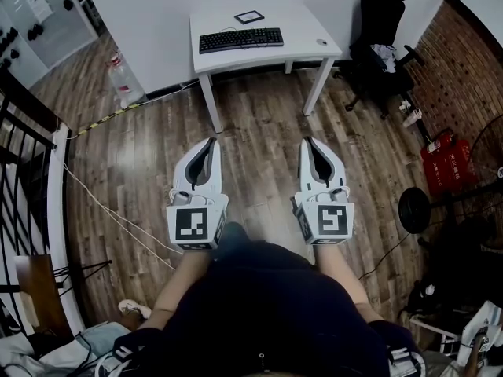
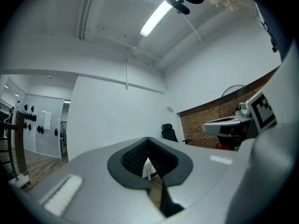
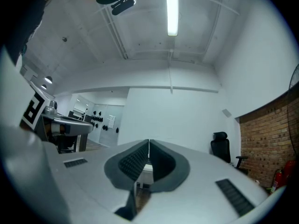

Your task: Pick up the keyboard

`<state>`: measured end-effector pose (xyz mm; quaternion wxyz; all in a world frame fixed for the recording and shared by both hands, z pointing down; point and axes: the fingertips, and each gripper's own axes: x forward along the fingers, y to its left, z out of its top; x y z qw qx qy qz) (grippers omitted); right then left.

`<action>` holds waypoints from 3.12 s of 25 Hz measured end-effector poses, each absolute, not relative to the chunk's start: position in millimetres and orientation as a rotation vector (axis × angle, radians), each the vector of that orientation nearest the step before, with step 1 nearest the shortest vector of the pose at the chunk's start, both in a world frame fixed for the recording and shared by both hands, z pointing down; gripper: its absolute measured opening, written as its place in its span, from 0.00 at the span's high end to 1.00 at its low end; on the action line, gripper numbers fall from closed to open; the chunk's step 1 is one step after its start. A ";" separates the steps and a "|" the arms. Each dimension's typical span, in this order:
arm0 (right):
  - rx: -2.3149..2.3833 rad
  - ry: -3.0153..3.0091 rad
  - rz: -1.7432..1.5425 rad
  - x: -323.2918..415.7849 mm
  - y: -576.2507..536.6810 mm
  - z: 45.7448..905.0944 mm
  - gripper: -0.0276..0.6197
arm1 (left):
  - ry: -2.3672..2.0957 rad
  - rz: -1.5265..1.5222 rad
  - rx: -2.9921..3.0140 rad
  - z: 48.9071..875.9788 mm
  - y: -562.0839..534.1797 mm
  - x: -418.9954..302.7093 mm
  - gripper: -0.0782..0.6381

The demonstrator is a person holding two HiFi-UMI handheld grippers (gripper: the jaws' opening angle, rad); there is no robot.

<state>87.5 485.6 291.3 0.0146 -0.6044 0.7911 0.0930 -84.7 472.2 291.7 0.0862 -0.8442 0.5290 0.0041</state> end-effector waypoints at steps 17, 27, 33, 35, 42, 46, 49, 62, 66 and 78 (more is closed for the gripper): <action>-1.856 2.548 0.296 61.6 380.8 312.3 0.94 | 1.659 0.021 -2.541 318.3 365.9 -116.8 0.87; -1.888 2.563 0.264 35.3 211.1 310.0 0.94 | 1.645 -0.032 -2.613 324.5 191.1 -146.3 0.72; -1.935 2.570 0.239 23.3 121.1 315.3 0.94 | 1.611 -0.061 -2.662 328.8 99.2 -156.4 0.71; -1.948 2.561 0.217 21.1 94.7 318.6 0.94 | 1.606 -0.064 -2.675 331.6 72.5 -158.5 0.71; -1.970 2.576 0.213 8.9 19.5 327.1 0.94 | 1.567 -0.078 -2.709 340.1 -4.8 -165.4 0.70; -1.963 2.575 0.206 3.5 -5.2 332.5 0.94 | 1.566 -0.083 -2.716 346.1 -29.5 -168.6 0.69; -1.971 2.581 0.169 1.7 -13.7 337.9 0.94 | 1.574 -0.086 -2.730 349.8 -39.2 -171.4 0.69; -1.993 2.582 0.195 2.6 -27.6 336.2 0.94 | 1.579 -0.020 -2.771 356.0 -60.2 -177.8 0.69; -1.981 2.582 0.211 4.5 -42.1 335.0 0.94 | 1.567 0.005 -2.769 358.1 -74.3 -176.7 0.69; -1.908 2.636 0.230 33.5 -143.6 339.4 0.94 | 1.647 0.001 -2.728 364.0 -158.4 -158.3 0.69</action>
